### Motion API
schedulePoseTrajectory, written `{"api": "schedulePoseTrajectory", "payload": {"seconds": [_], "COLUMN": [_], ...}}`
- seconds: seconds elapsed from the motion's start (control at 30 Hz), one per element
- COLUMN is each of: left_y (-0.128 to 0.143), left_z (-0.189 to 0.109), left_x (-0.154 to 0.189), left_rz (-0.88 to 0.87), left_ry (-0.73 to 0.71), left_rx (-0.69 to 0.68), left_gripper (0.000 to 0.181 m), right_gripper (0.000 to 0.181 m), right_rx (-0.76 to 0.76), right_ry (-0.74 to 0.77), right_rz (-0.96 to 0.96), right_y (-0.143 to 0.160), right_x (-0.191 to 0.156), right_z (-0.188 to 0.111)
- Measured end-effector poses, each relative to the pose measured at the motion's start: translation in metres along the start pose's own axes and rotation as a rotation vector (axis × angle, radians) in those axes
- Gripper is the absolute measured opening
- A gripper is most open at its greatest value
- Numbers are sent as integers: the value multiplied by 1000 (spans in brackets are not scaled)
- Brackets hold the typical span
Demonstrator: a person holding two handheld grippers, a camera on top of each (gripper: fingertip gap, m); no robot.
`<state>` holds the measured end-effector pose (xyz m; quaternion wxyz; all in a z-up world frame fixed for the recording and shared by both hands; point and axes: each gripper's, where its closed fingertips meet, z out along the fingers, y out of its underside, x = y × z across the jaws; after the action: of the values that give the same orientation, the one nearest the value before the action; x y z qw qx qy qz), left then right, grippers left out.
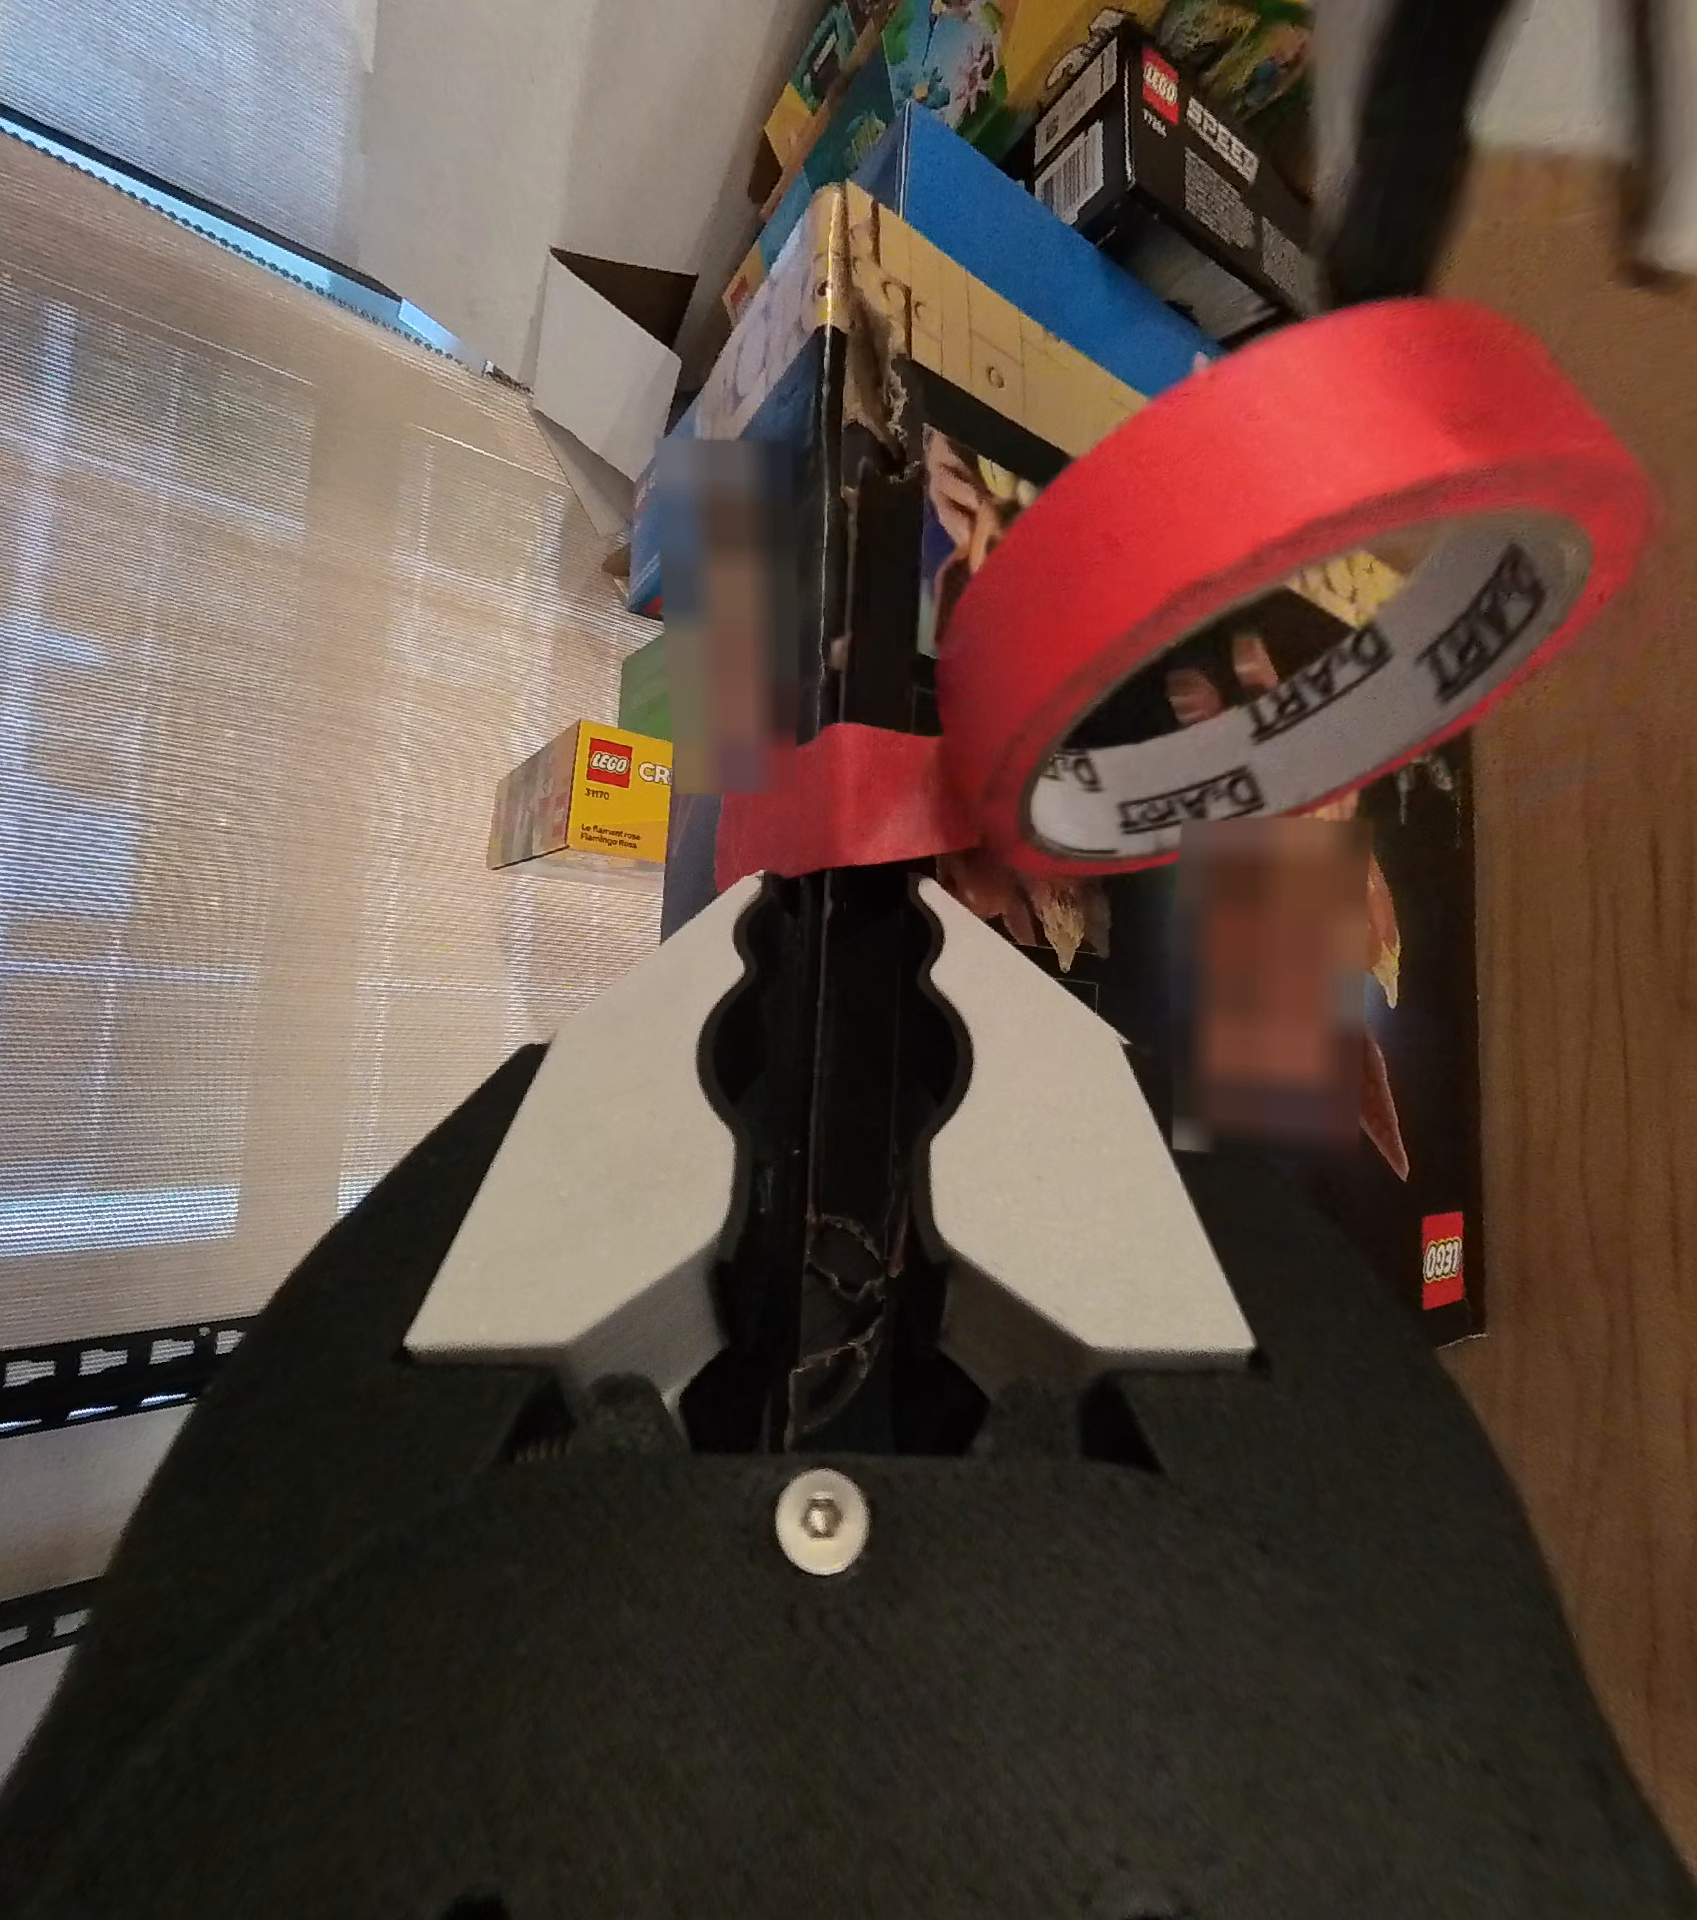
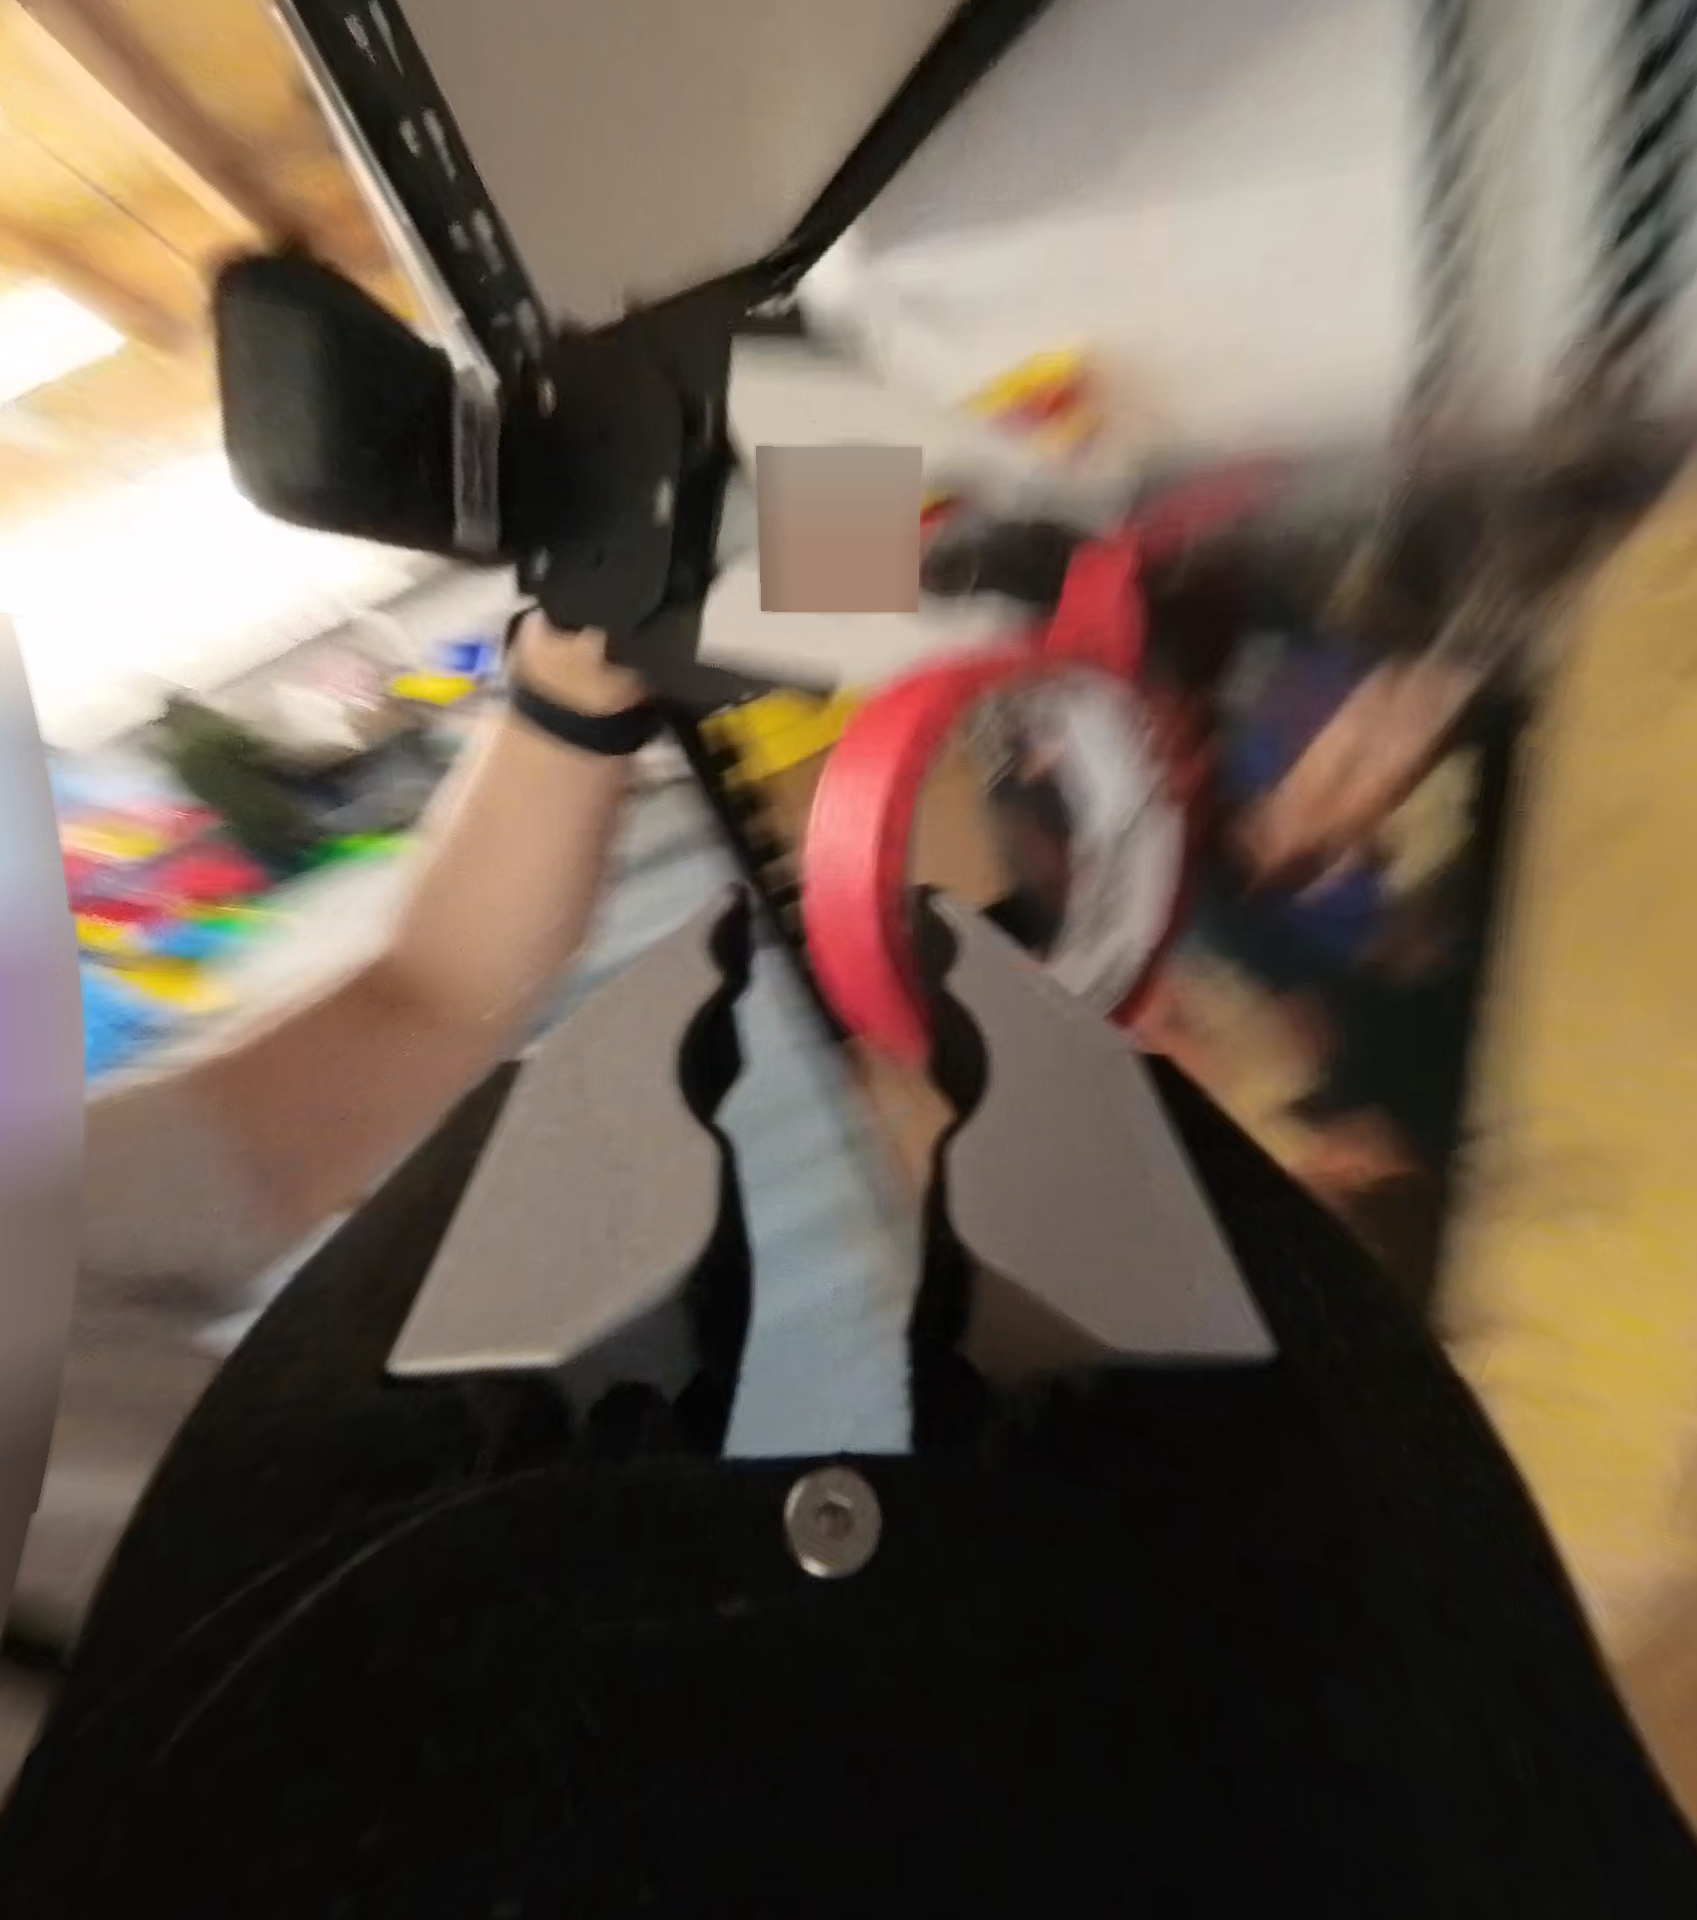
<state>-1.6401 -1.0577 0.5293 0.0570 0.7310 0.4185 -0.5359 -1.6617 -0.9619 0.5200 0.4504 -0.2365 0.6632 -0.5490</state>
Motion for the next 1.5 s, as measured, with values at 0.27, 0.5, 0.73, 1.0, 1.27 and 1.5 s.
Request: {"api": "schedulePoseTrajectory", "payload": {"seconds": [0.27, 0.5, 0.73, 1.0, 1.27, 1.5], "left_y": [0, 1, 0, 0, 0, -1], "left_z": [0, 1, 1, 1, 2, 1], "left_x": [0, -1, -2, -2, -3, -2], "left_rz": [3, -18, -97, -109, -95, -68], "left_ry": [-18, -41, -47, -84, -92, -86], "left_rx": [-12, -14, 53, 85, 86, 95], "left_gripper": [21, 22, 21, 20, 20, 21], "right_gripper": [11, 8, 0, 0, 0, 0], "right_rx": [-116, -475, -444, -580, -648, -570], "right_ry": [80, 160, -11, 52, 62, 68], "right_rz": [-213, -306, 43, 98, 97, 81], "right_y": [-76, -62, -78, -84, -68, -74], "right_x": [15, 71, 84, 108, 114, 113], "right_z": [13, 41, 45, 49, 43, 40]}}
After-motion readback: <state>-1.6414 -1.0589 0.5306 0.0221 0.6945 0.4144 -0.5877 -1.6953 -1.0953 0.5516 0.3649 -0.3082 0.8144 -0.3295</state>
